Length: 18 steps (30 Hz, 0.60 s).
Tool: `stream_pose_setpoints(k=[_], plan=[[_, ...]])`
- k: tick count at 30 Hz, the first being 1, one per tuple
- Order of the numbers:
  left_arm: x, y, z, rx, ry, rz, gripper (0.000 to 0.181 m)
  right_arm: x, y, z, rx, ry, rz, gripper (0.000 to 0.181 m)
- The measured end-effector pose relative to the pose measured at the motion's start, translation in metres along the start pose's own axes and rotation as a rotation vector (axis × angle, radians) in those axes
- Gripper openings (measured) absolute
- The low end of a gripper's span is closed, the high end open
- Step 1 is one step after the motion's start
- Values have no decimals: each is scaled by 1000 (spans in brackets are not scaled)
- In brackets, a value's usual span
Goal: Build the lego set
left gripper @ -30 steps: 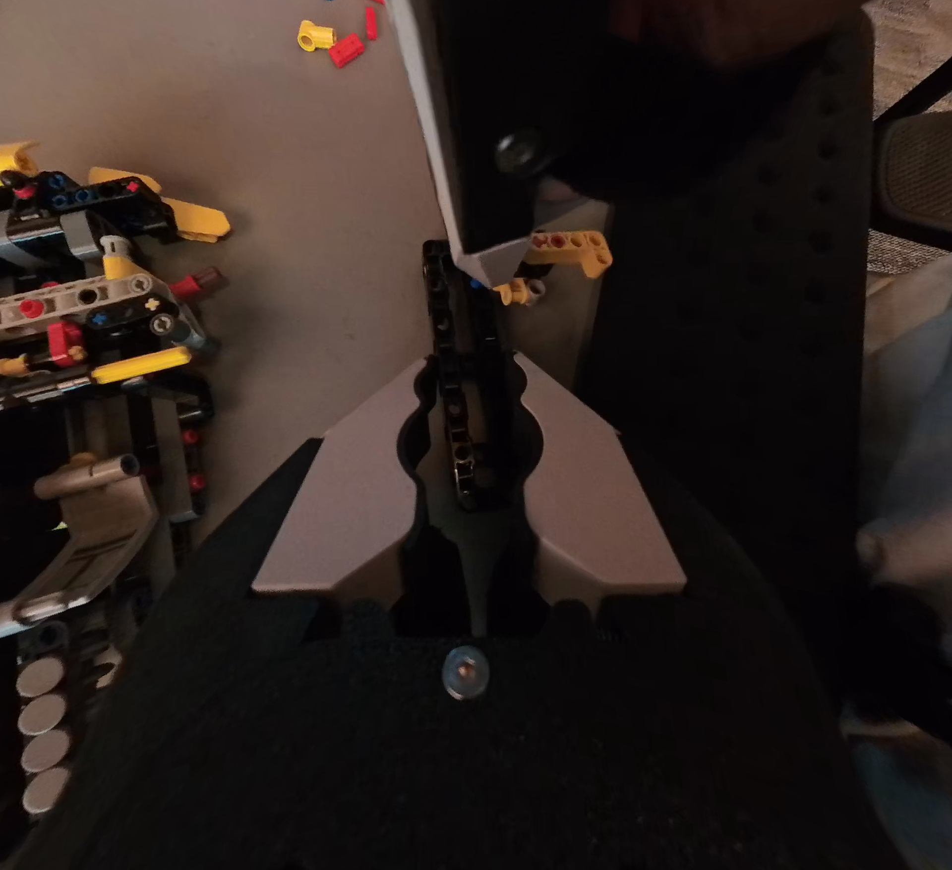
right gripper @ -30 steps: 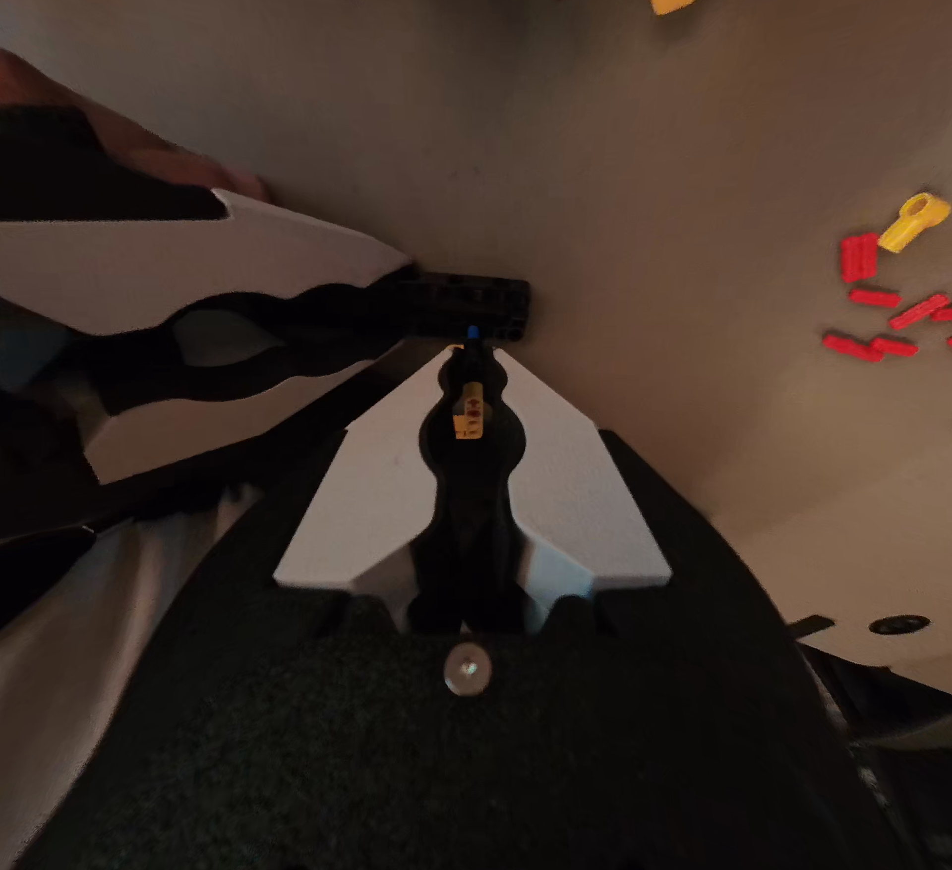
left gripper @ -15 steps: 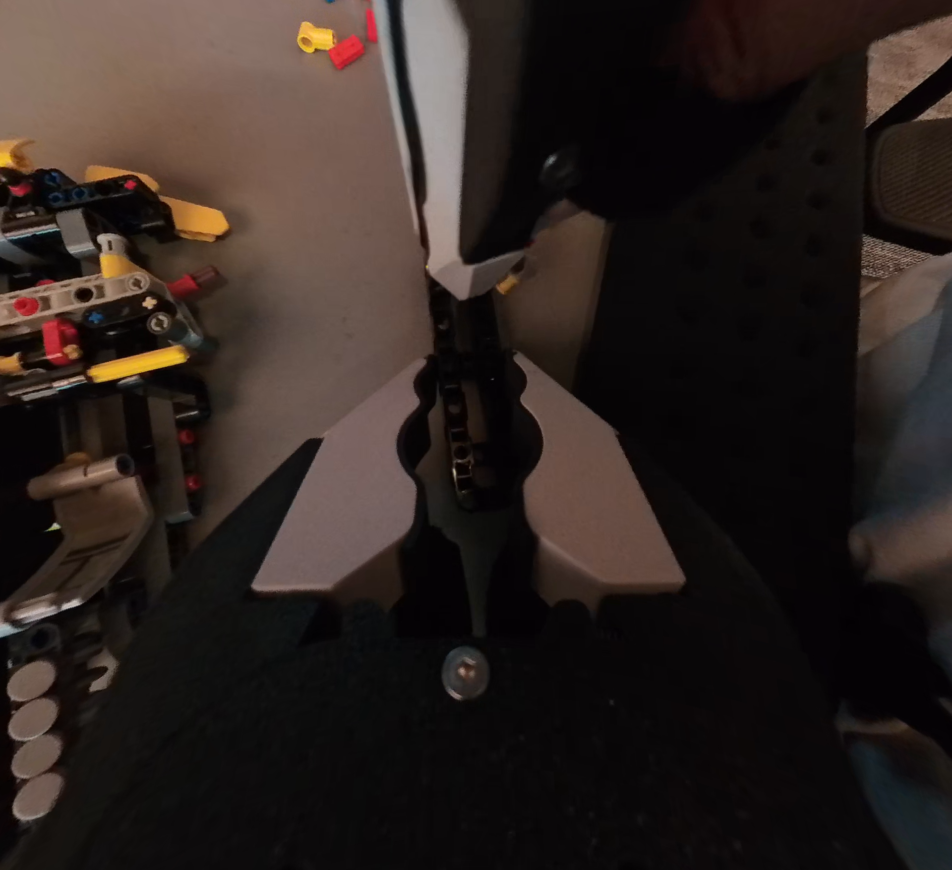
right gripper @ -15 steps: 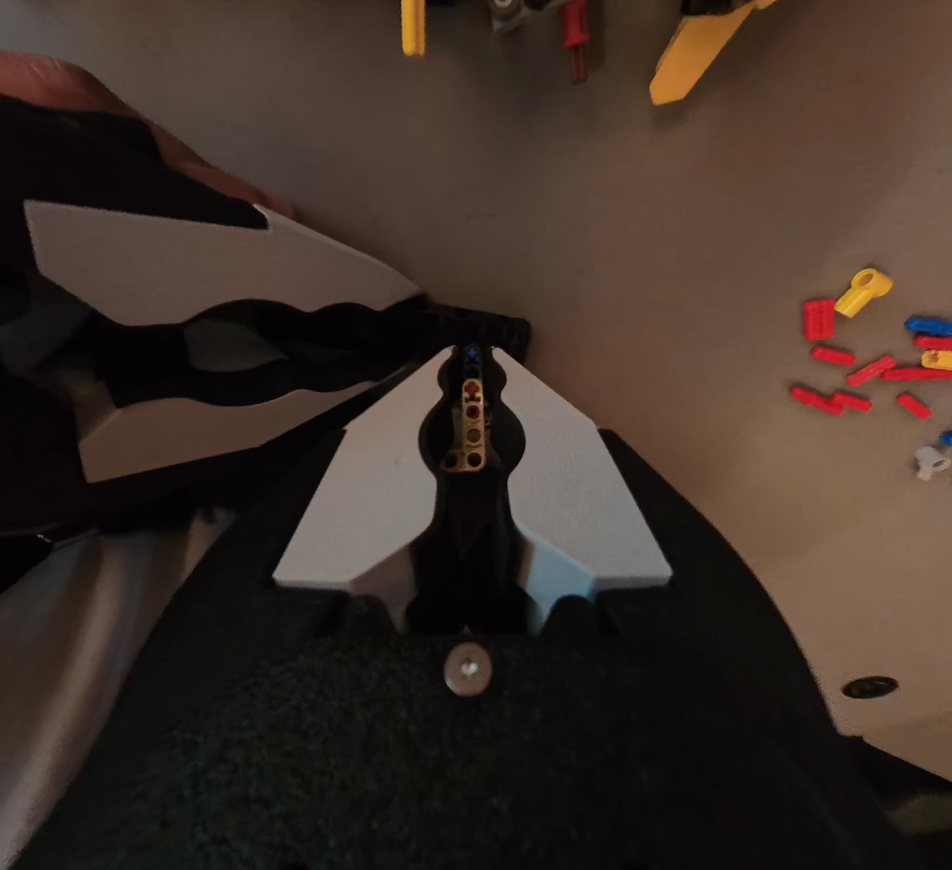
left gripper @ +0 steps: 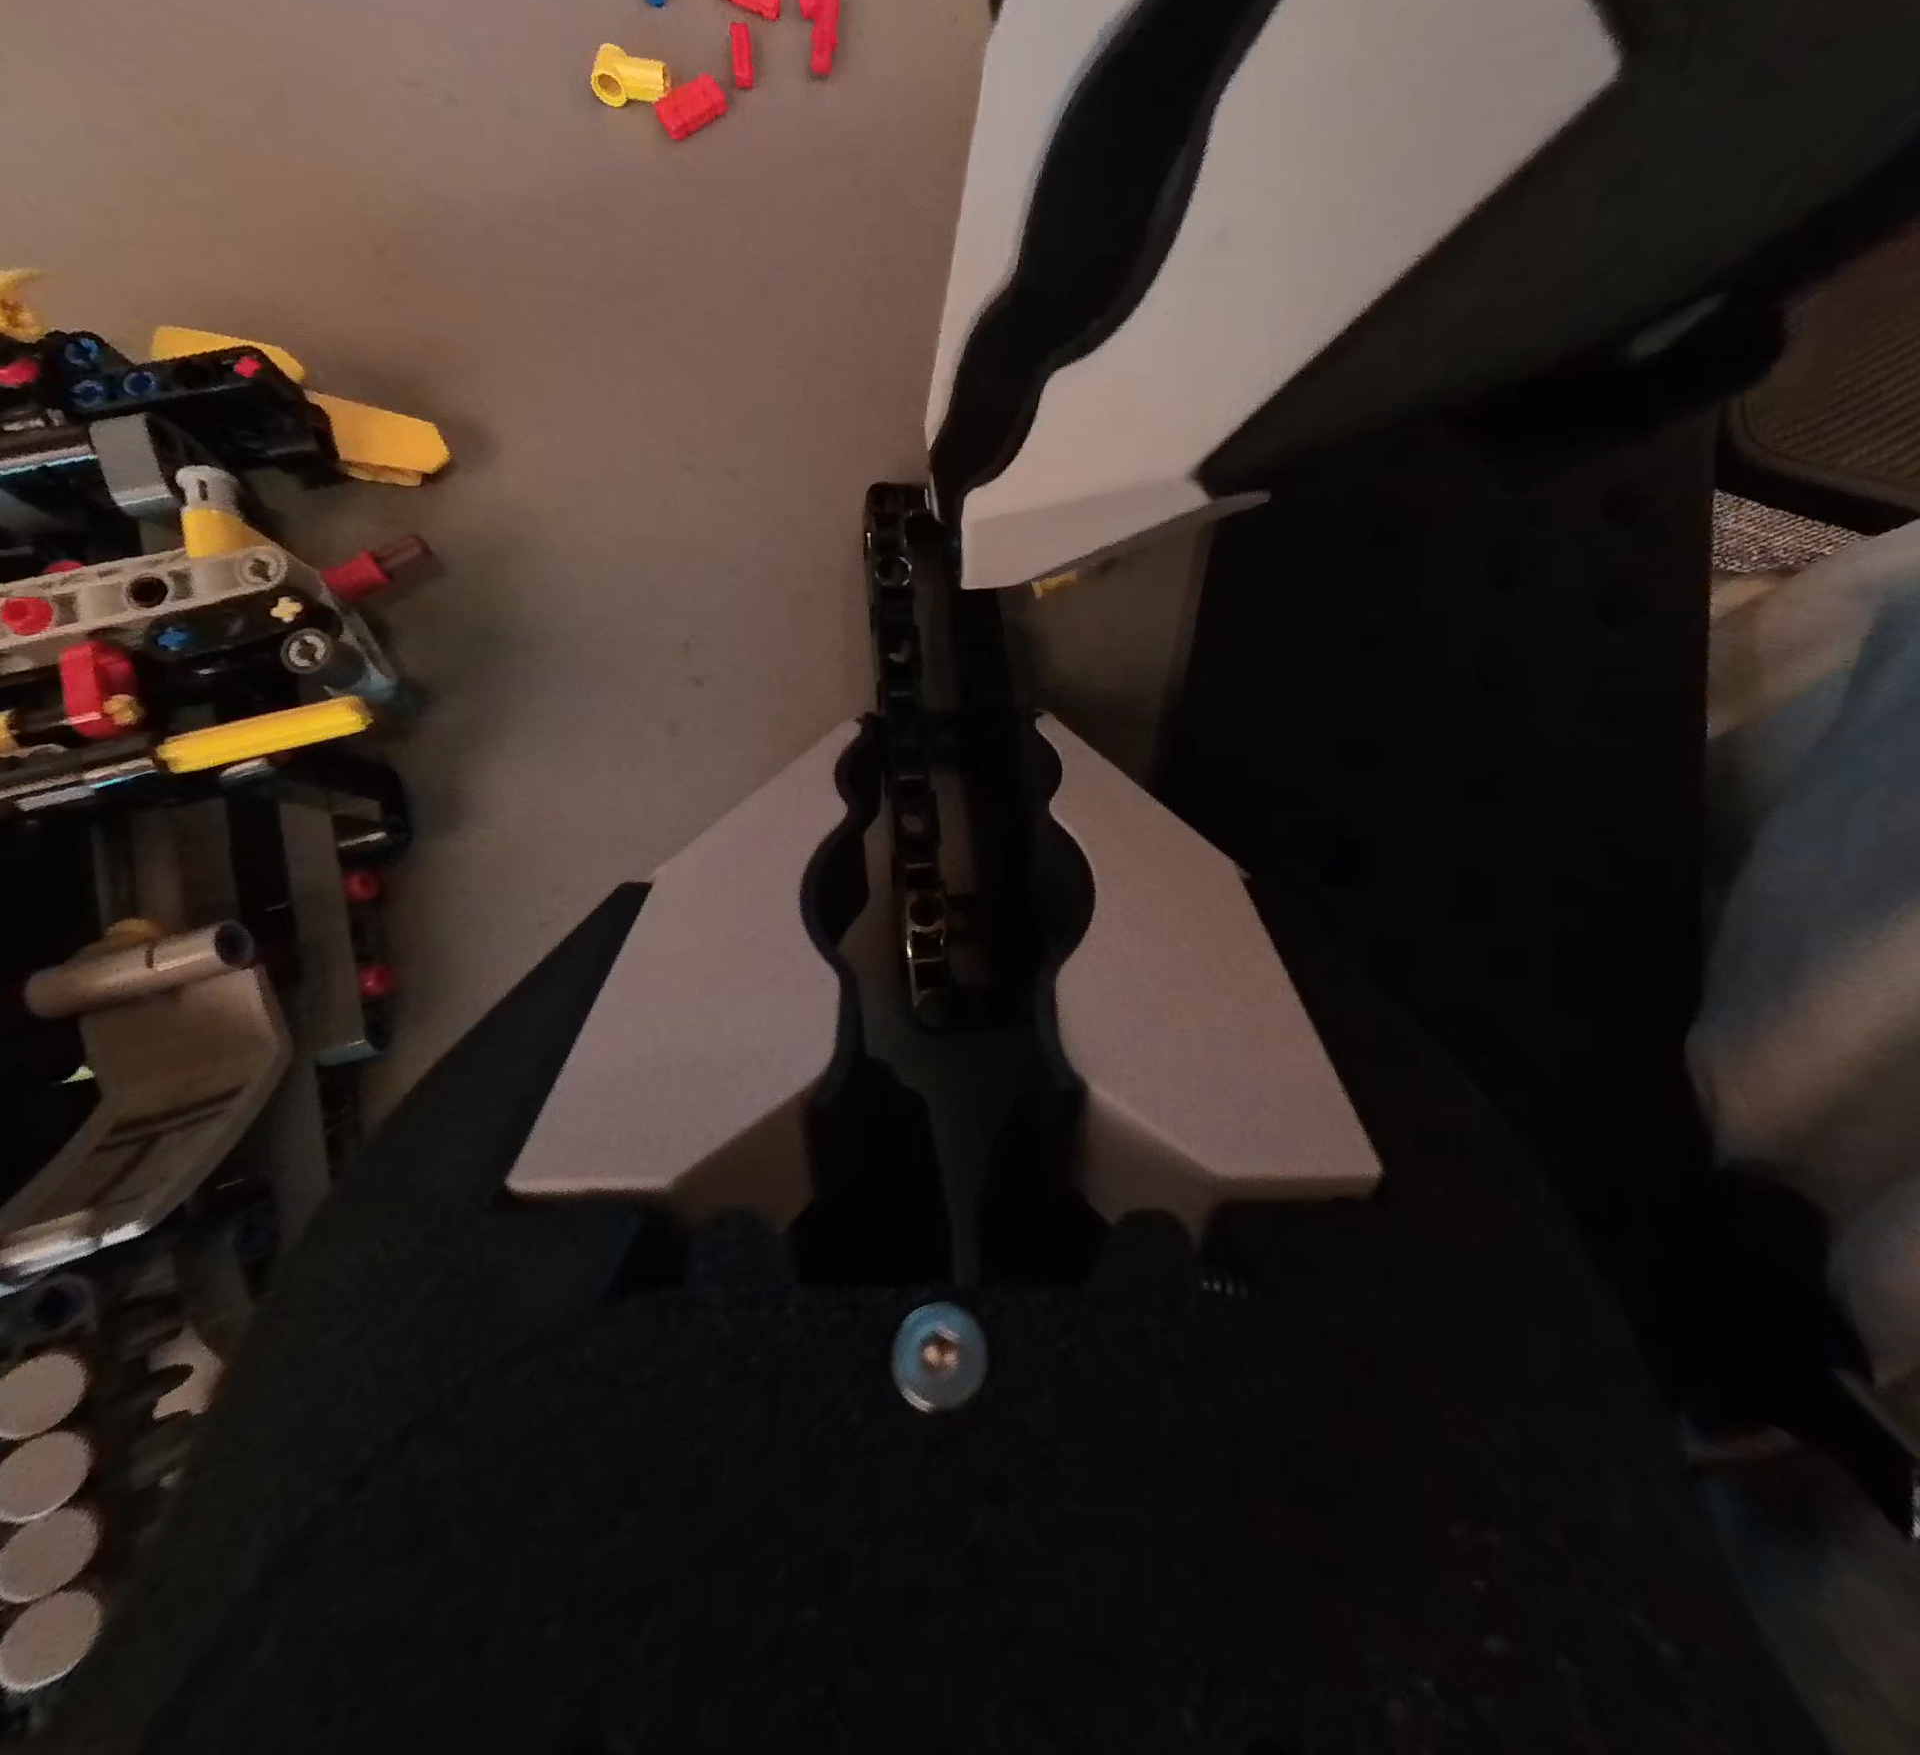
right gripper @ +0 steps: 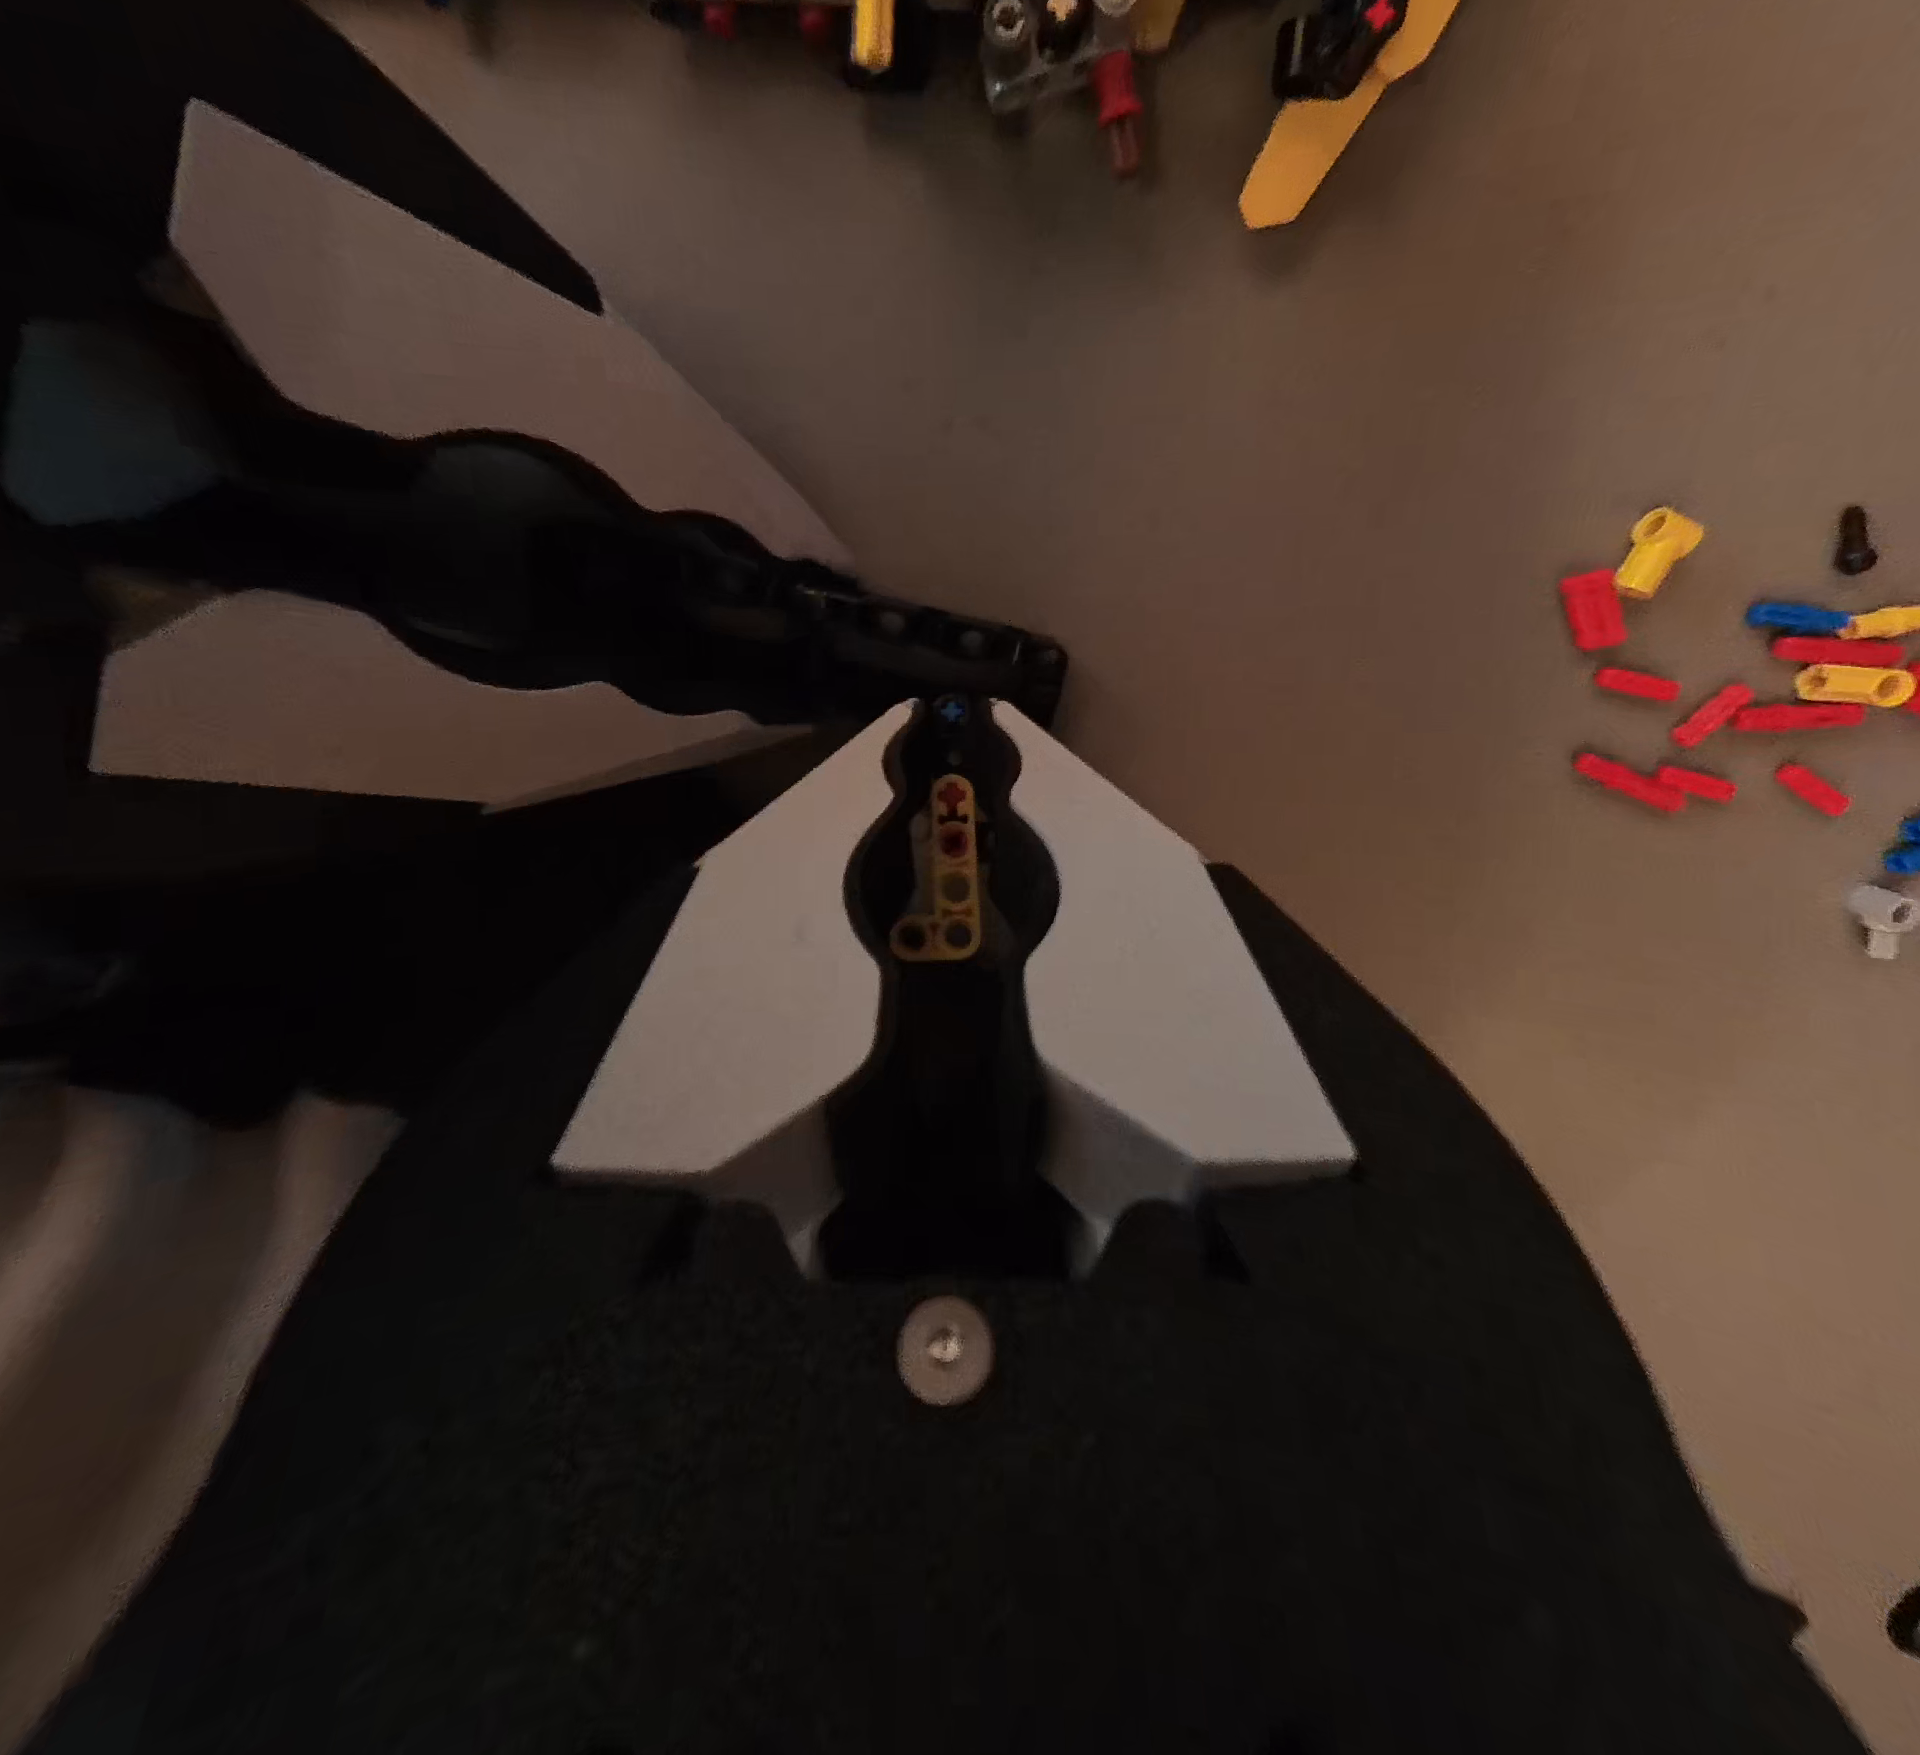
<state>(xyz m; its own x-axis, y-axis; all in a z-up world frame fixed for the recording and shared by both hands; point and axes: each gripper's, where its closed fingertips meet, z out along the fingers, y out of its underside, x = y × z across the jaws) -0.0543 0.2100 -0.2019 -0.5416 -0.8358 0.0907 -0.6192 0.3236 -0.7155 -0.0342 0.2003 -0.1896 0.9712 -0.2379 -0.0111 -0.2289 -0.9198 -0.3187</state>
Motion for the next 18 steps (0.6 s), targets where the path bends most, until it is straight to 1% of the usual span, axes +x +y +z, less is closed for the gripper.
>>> stream_pose_setpoints(k=[7,11,14,18], plan=[[0,0,0,1,1,0,28,-1,0,0,113,-7,-2,7],[0,0,0,2,1,-1,28,-1,1,0,182,-25,72,7],[0,0,0,2,3,-3,28,-1,1,0,227,5,60,7],[0,0,0,2,2,-2,28,-1,0,0,281,12,89,7]])
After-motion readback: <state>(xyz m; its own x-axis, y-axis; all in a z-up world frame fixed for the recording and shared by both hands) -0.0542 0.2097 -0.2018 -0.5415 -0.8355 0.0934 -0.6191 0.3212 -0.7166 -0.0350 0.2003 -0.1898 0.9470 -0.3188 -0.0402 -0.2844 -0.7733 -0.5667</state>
